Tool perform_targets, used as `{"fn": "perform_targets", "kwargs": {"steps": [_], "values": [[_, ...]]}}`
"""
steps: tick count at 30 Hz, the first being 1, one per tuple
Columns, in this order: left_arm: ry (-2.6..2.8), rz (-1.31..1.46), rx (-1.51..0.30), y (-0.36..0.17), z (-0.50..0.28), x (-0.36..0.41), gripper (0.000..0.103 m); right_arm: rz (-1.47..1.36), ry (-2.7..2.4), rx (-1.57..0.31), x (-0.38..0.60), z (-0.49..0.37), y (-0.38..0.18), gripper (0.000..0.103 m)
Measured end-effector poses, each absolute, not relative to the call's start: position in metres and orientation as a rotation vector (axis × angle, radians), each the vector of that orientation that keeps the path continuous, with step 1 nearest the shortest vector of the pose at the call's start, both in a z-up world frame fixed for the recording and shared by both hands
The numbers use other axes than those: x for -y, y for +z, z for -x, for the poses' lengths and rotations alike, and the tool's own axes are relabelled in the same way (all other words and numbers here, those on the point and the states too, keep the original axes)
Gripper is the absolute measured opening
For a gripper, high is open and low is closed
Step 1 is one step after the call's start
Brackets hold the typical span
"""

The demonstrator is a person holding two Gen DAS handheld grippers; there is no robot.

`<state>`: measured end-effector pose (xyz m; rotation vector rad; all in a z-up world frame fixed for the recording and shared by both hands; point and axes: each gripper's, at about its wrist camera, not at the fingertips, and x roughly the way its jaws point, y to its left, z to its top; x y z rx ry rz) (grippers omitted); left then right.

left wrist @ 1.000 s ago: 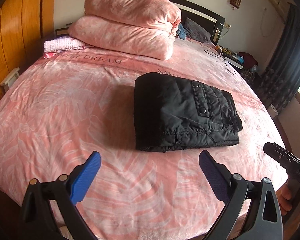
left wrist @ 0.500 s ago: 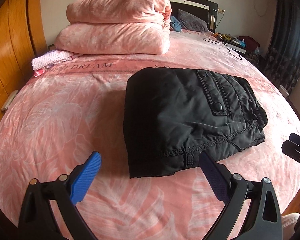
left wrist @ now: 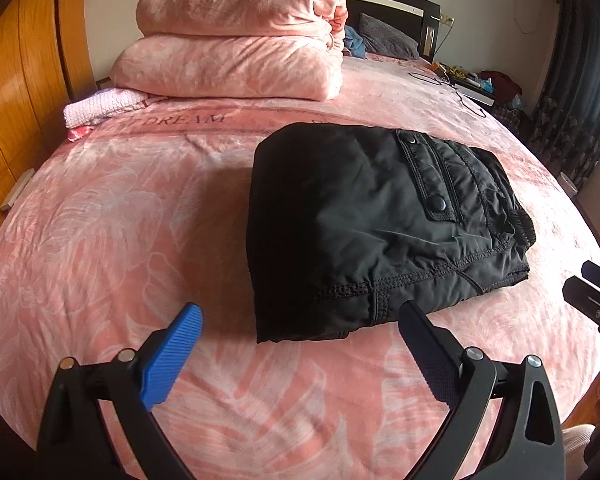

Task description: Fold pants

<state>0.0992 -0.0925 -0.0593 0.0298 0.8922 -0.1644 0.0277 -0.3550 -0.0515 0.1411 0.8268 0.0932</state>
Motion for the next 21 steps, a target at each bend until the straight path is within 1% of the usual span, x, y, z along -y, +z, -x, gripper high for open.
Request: {"fn": "perform_targets", "kwargs": {"steps": [21], "values": [[-0.154,-0.064,-0.906,-0.0625,-0.0960,0.0942,0.099,-0.138,0.100,-0.839,0.3491,-0.0302,-0.0547,0.100]]}}
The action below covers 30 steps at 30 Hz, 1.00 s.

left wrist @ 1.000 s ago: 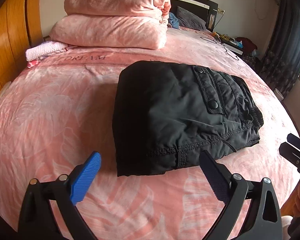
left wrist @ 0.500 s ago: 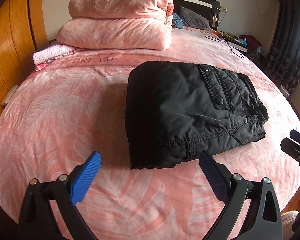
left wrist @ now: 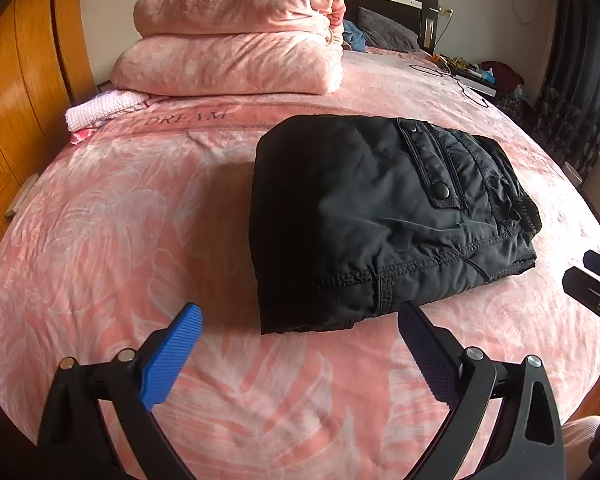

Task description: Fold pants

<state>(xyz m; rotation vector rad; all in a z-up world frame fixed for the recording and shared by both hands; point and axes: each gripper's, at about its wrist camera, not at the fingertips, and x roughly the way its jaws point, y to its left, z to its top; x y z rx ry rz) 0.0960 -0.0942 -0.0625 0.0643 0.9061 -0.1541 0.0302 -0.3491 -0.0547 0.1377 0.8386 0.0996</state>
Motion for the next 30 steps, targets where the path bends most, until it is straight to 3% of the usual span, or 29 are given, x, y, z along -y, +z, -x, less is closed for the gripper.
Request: {"fn": "perform_targets", "kwargs": {"steps": [30], "values": [[-0.153,-0.072,-0.914,-0.0658,-0.0982,0.0941,0.099,-0.131,0.113,-0.830,0.3479,-0.0308,-0.0570,0.100]]}}
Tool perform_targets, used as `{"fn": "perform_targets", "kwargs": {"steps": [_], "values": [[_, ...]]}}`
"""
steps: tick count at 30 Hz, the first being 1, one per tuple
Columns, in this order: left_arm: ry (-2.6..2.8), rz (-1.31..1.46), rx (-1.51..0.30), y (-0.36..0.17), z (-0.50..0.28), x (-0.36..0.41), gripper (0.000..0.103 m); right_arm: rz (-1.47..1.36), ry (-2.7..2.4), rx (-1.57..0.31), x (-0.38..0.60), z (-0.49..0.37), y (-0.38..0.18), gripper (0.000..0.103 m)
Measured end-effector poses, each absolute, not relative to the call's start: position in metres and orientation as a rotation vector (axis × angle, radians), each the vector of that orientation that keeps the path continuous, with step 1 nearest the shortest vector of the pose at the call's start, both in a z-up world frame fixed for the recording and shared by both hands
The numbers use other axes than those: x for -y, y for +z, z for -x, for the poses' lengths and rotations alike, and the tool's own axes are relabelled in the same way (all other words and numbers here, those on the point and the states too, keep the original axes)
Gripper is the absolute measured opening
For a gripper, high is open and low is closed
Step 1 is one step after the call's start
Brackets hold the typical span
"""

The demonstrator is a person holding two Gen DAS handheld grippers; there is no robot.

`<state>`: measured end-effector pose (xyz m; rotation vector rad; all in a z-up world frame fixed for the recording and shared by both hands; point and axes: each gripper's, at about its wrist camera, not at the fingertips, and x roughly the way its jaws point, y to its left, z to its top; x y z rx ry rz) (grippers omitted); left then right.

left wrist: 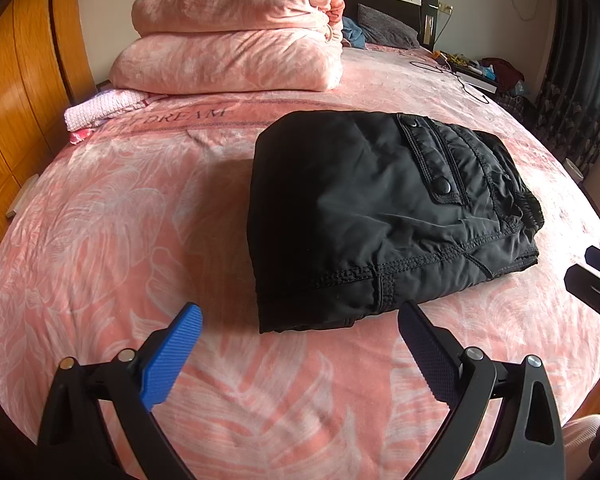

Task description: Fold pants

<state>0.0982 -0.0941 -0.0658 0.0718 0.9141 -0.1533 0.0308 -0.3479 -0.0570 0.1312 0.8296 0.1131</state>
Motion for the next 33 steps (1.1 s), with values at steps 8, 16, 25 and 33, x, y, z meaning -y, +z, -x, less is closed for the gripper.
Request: {"fn": "perform_targets", "kwargs": {"steps": [8,16,25,33], "values": [[-0.156,-0.072,-0.917,-0.0678,-0.0990,0.0945,0.099,-0.131,0.112,-0.830,0.3473,-0.0302,-0.0572,0.100],[-0.161,-0.072,-0.917,-0.0690,-0.0998,0.0938,0.099,-0.131,0.117,-0.831,0.3471,-0.0309,-0.0583,0.100],[-0.165,-0.070,-0.925,-0.0691,-0.0999,0.0943,0.099,-0.131,0.121,-0.834,0.3479,-0.0345,-0.0610,0.100],[-0.169,-0.067,-0.933,-0.0701,-0.1022,0.0933,0.099,-0.134,0.124,-0.837,0.3485,-0.0353,-0.0626,0.100]]}}
